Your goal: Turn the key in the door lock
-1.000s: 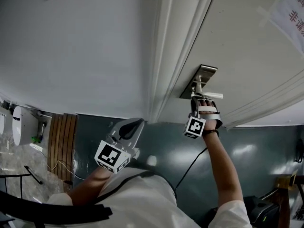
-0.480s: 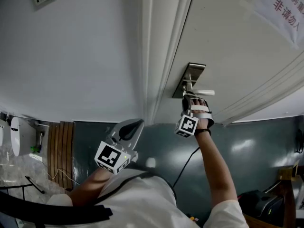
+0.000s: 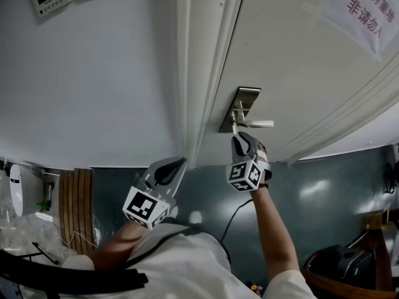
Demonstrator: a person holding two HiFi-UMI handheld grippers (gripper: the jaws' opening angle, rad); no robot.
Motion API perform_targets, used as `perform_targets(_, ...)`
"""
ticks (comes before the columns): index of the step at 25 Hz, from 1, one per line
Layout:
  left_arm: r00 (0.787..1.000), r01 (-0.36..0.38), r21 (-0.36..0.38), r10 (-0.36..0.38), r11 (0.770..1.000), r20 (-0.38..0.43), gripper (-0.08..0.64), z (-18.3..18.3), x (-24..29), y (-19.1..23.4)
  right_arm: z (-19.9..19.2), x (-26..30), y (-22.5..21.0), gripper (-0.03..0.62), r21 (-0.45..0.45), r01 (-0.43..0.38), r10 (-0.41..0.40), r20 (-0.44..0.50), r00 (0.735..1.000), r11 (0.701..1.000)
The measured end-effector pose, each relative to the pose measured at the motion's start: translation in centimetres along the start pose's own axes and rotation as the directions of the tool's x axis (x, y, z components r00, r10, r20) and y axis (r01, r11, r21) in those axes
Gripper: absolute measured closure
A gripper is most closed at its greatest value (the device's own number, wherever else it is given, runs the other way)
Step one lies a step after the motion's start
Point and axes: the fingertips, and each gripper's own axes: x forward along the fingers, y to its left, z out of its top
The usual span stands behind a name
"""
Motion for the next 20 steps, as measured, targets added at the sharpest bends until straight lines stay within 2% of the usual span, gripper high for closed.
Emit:
perform_targets(2,1.0,0.007,0.001,-0.007,1.0,0.004,0.557,0.2,0.2,0.1,0.5,-1.3,-0.5,0.523,0.184,-0.006,-0.002,0.043,0.999,0.983)
perform_targets(4,1.0,0.015,0.004,-0.015,1.0,0.008,0.557,0.3,0.5,0.2,1.2,-2.6,-0.7,0.532,0.34,-0.029,-0.001,0.089,0.996,0.94)
perform_targets(8,1.0,0.025,0.0,-0.025,1.0,0.011,0.557,0.3,0.9,0.6,2.4,-5.3,0.2,0.551,0.534,-0.08,-0.008,0.161,0.987,0.841)
perform_targets(11,1.0,0.026,-0.009,-0.026,1.0,0.015,0.557,0.4,1.1,1.0,3.7,-7.1,0.6,0.565,0.613,-0.098,-0.043,0.212,0.976,0.784)
perform_targets(13,0.999,0.033,-0.01,-0.033,0.999,0.019,0.557,0.4,1.4,1.1,4.7,-8.2,0.8,0.575,0.639,-0.114,-0.06,0.244,0.968,0.761)
perform_targets(17,0.998,0.049,-0.012,-0.049,0.999,0.027,0.557,0.7,1.9,1.1,7.3,-10.5,0.7,0.583,0.647,-0.132,-0.085,0.294,0.952,0.751)
perform_targets(20,0.997,0.059,-0.012,-0.059,0.998,0.039,0.557,1.2,2.0,1.0,9.2,-12.1,0.7,0.583,0.663,-0.159,-0.1,0.334,0.937,0.731)
